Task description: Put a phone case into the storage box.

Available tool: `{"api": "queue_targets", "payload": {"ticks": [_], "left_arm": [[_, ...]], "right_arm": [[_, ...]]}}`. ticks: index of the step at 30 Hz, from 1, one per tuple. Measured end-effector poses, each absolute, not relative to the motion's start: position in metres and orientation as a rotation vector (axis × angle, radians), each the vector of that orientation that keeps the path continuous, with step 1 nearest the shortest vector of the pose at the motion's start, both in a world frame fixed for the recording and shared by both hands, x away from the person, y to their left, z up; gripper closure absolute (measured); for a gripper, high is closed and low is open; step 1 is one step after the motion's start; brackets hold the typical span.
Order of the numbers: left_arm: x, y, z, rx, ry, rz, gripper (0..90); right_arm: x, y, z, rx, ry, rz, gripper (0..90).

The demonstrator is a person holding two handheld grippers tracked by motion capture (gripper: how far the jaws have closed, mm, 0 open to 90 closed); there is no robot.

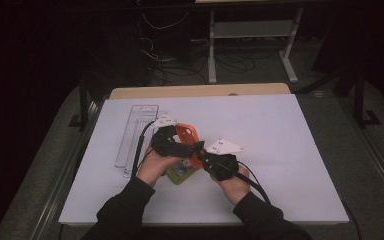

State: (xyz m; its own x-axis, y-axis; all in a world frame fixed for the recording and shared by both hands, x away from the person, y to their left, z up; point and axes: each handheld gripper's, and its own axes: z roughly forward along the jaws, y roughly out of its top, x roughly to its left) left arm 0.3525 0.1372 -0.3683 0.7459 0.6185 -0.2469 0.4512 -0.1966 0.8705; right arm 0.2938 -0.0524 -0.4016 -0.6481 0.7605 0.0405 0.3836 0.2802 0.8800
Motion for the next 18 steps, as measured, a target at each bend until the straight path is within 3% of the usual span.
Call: {"api": "queue_targets", "payload": {"ticks": [4, 18], "left_arm": [[0.3533, 0.1381, -0.3686, 1.833, 0.832, 0.179, 0.0], [0.3542, 0.1421, -0.3678, 1.819, 0.849, 0.189, 12.7]], "right_arm": [[0.2934, -0.0505, -0.4032, 1.032, 2.176, 1.317, 81.0], [0.2931, -0.0488, -0.4061, 1.023, 2.193, 1.298, 80.8]]}}
